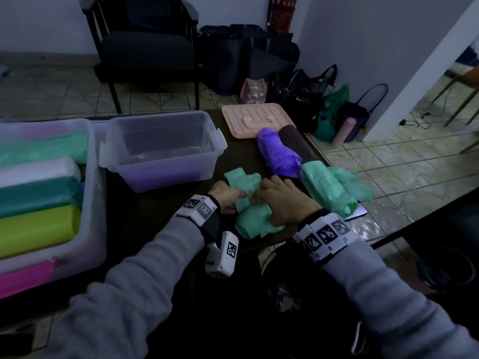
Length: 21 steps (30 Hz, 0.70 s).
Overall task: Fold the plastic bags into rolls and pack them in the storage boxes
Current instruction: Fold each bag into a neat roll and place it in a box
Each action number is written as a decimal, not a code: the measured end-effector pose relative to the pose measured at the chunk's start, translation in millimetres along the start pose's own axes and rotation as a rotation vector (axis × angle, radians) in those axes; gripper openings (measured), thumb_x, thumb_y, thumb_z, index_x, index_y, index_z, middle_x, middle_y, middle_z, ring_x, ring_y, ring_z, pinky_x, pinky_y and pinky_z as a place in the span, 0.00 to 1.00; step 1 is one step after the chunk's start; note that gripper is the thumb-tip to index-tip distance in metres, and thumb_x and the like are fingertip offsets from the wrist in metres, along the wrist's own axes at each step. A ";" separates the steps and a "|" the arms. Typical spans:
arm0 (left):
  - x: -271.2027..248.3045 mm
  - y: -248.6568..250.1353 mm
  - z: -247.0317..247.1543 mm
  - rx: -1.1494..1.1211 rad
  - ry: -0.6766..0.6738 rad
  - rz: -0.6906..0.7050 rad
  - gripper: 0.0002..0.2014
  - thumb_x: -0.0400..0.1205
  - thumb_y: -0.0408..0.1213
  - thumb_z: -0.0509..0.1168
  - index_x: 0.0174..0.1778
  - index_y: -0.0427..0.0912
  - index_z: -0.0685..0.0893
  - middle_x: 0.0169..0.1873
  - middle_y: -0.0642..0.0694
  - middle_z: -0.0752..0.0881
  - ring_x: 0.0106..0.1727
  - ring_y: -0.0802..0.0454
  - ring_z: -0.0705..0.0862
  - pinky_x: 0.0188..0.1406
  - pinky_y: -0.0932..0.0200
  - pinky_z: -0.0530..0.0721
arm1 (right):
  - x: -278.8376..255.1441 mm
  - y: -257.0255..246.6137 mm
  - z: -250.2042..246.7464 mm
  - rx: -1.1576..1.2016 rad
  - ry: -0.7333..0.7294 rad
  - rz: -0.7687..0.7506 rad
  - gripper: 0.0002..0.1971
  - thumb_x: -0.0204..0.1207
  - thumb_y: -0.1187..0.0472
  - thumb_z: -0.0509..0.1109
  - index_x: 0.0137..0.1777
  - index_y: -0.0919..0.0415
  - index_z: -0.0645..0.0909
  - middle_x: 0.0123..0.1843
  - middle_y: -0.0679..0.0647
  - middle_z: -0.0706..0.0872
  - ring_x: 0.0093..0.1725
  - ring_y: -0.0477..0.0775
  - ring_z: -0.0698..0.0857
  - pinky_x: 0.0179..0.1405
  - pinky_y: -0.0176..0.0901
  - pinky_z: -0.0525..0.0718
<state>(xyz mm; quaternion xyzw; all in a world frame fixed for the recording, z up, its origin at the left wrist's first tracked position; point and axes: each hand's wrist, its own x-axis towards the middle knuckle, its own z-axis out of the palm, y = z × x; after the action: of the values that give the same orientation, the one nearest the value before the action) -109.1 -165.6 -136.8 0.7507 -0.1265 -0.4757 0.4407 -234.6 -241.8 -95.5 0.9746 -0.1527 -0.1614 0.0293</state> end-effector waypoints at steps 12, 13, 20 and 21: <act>7.7 22.9 18.9 -0.167 -0.063 0.077 0.19 0.75 0.24 0.71 0.63 0.30 0.81 0.52 0.36 0.87 0.47 0.43 0.86 0.42 0.52 0.87 | -10.9 5.8 19.4 -0.108 0.062 -0.100 0.29 0.62 0.54 0.72 0.66 0.48 0.75 0.63 0.50 0.75 0.65 0.56 0.71 0.61 0.50 0.65; 6.8 27.3 18.0 -0.170 -0.053 0.115 0.20 0.74 0.23 0.71 0.62 0.29 0.81 0.53 0.35 0.87 0.49 0.42 0.86 0.45 0.51 0.87 | -10.4 7.2 20.1 -0.087 0.076 -0.097 0.28 0.62 0.54 0.72 0.65 0.50 0.75 0.62 0.50 0.77 0.64 0.56 0.73 0.61 0.51 0.66; -8.8 94.4 -2.9 -0.225 0.058 0.355 0.22 0.63 0.29 0.80 0.53 0.33 0.84 0.49 0.41 0.88 0.52 0.43 0.88 0.53 0.48 0.87 | -8.4 12.2 28.6 -0.113 0.324 -0.080 0.25 0.46 0.52 0.78 0.47 0.51 0.83 0.42 0.51 0.80 0.43 0.57 0.83 0.42 0.48 0.69; -8.9 103.7 -6.2 -0.245 0.062 0.392 0.21 0.62 0.28 0.81 0.50 0.34 0.84 0.48 0.41 0.88 0.52 0.43 0.88 0.53 0.48 0.87 | -7.7 10.4 30.6 -0.076 0.317 -0.093 0.24 0.48 0.54 0.77 0.49 0.52 0.83 0.43 0.52 0.80 0.43 0.57 0.83 0.41 0.48 0.72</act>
<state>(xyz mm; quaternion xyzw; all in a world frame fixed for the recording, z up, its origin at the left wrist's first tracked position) -84.7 -216.9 -49.3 0.6670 -0.1973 -0.3695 0.6162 -254.4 -249.6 -121.0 0.9920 -0.0949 -0.0126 0.0824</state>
